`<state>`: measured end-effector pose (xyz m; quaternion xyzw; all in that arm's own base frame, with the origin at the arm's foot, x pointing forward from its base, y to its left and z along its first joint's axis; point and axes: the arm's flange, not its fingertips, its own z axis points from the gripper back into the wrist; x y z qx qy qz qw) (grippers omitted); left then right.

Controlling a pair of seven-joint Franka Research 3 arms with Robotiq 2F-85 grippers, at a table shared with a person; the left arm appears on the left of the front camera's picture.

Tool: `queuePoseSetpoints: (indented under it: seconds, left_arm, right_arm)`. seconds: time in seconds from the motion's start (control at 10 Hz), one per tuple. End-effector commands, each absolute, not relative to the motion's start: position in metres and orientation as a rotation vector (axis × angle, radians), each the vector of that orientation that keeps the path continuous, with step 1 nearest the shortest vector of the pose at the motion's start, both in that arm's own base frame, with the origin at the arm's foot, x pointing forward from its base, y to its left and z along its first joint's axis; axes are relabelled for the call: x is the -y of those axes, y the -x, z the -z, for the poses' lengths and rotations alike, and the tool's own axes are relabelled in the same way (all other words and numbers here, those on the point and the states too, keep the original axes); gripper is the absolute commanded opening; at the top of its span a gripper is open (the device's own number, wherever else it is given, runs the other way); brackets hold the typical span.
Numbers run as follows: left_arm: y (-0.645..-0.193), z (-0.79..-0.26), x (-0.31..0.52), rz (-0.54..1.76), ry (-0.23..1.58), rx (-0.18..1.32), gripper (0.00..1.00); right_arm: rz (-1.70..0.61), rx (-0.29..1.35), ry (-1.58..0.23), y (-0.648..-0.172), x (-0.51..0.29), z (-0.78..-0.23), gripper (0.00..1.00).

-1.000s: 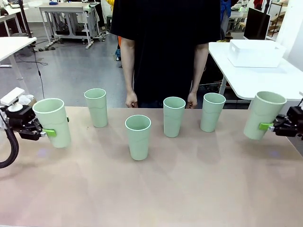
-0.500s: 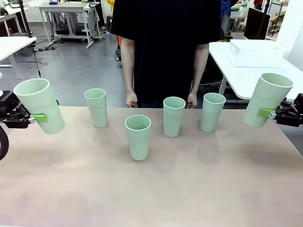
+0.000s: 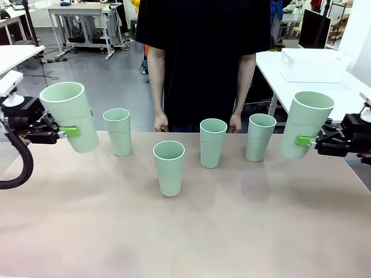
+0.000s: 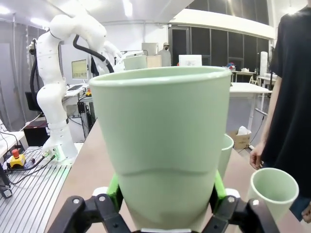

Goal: Stack the cups and store them in the basket.
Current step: Pick up two Reusable plastic cups , one in each hand.

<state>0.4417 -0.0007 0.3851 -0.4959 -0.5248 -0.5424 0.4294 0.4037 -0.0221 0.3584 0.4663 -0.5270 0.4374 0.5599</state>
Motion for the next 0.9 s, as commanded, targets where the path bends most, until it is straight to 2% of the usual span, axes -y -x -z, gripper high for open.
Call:
queuePoseSetpoints:
  seconds: [0.0, 0.5, 0.8]
  left_arm:
    - [-0.438, -0.393, 0.008, 1.326, 1.209, 1.301, 0.85]
    - [-0.438, -0.38, 0.008, 1.295, 1.207, 1.285, 0.85]
    - [-0.441, -0.382, 0.006, 1.339, 1.212, 1.275, 0.85]
  right_arm:
    - [-0.993, 1.229, -1.088, -0.405, 0.009, -0.366, 0.84]
    - [-1.003, 1.202, -1.134, -0.402, 0.016, -0.369, 0.84]
    - [-1.035, 1.221, -1.099, -0.405, 0.013, -0.359, 0.84]
